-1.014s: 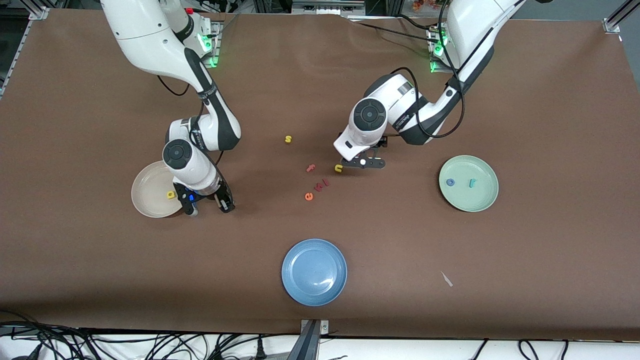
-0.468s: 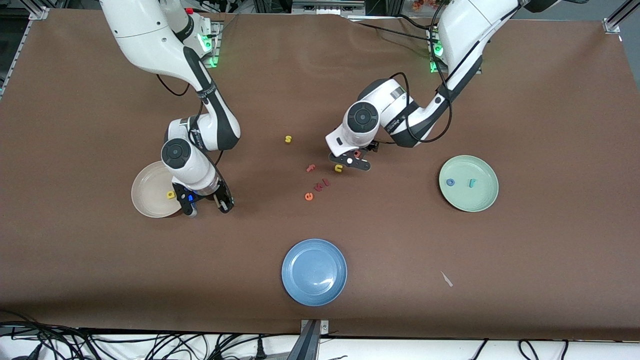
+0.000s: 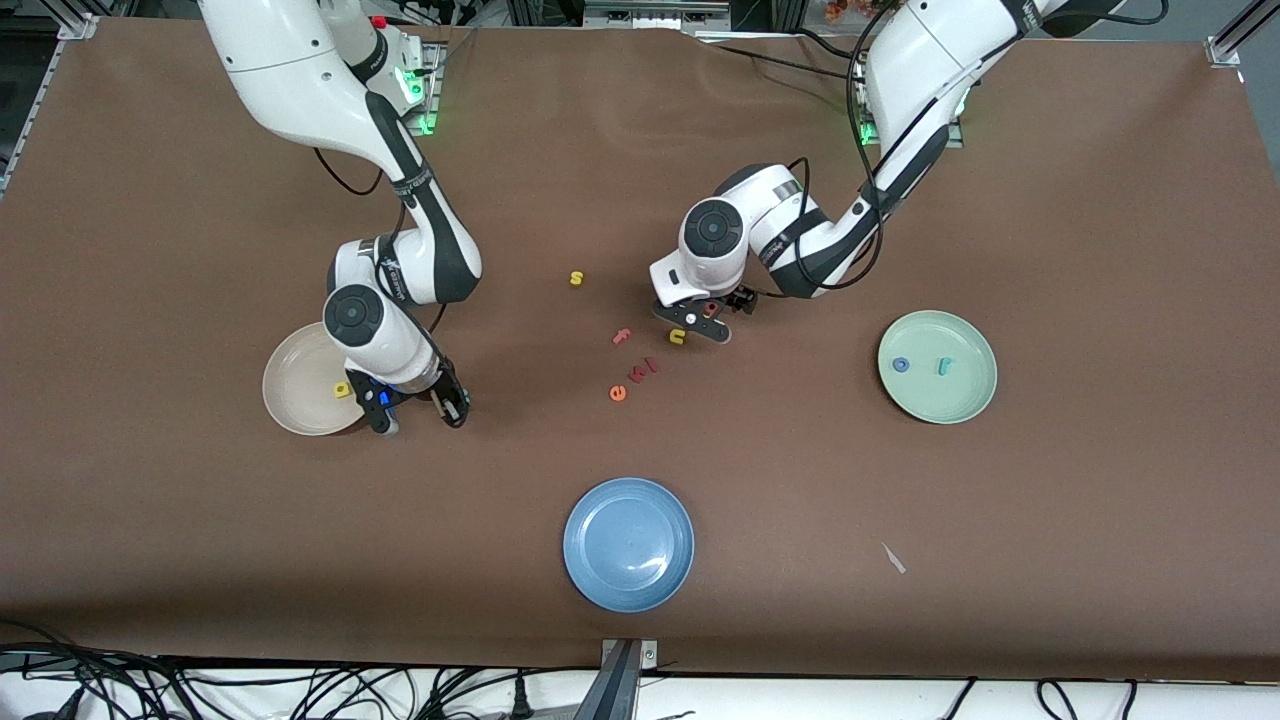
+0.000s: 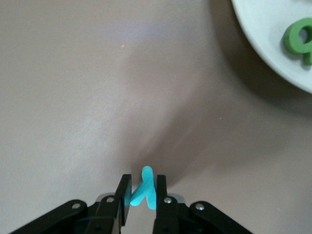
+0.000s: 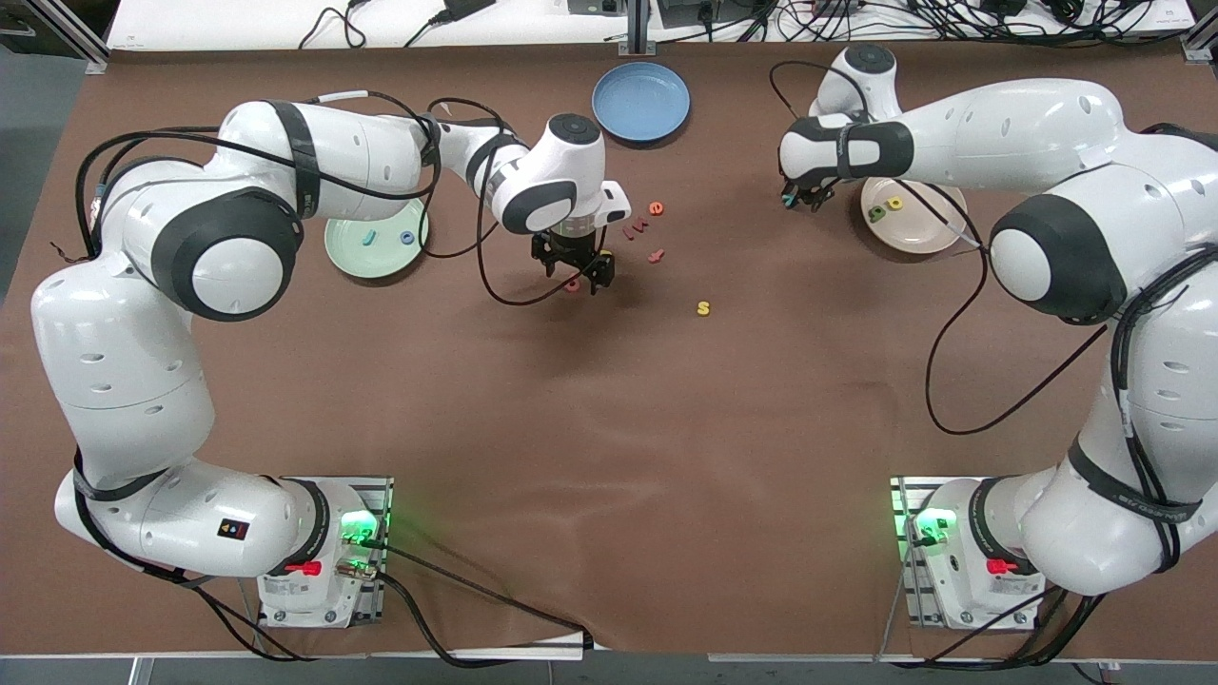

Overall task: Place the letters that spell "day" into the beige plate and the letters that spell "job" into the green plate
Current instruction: 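Place cyan y on the white plate while the left gripper grasps pink b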

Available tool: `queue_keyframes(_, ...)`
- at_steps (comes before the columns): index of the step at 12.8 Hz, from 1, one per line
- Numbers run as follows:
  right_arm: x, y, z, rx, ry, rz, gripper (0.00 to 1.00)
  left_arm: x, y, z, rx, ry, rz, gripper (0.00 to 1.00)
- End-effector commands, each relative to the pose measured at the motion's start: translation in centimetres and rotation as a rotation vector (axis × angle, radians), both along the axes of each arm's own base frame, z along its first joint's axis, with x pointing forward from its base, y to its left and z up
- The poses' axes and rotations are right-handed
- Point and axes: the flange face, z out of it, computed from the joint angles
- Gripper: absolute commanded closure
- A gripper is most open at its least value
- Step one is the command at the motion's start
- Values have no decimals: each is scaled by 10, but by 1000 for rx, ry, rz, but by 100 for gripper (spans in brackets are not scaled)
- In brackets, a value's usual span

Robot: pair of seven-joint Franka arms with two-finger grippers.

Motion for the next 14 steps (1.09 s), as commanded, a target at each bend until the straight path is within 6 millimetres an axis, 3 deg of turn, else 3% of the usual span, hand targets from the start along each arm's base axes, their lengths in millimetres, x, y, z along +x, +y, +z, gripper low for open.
queue_keyframes(1,15,-15,26,-32,71,153,100,0,1,-8,3,-46,-72,11)
queue_keyframes(3,13,-43,38,-38,147,369,100,-1,1,-9,5,-50,-82,18)
queue_keyframes(4,14,-68,47,-39,182,463,100,-1,0,-9,5,-50,-84,23)
queue_keyframes(5,11,-83,46,-29,224,573,100,-2,-1,-9,5,-50,-85,31)
queue_keyframes(6,8,-99,45,-22,247,649,100,-2,-1,-10,7,-50,-87,39)
queue_keyframes(8,5,-131,53,-2,256,796,100,-3,-1,-9,7,-49,-87,73)
queue_keyframes(9,5,-149,53,2,266,847,100,-3,-1,-10,8,-48,-87,84)
queue_keyframes(11,7,-173,47,13,279,944,100,0,-2,-4,13,-53,-85,92)
queue_keyframes(12,7,-183,40,19,288,957,87,3,-1,1,11,-63,-75,92)
queue_keyframes(13,9,-188,34,17,291,947,49,7,1,11,16,-75,-69,95)
queue_keyframes(14,10,-186,35,18,289,935,0,10,5,24,42,-80,-69,95)
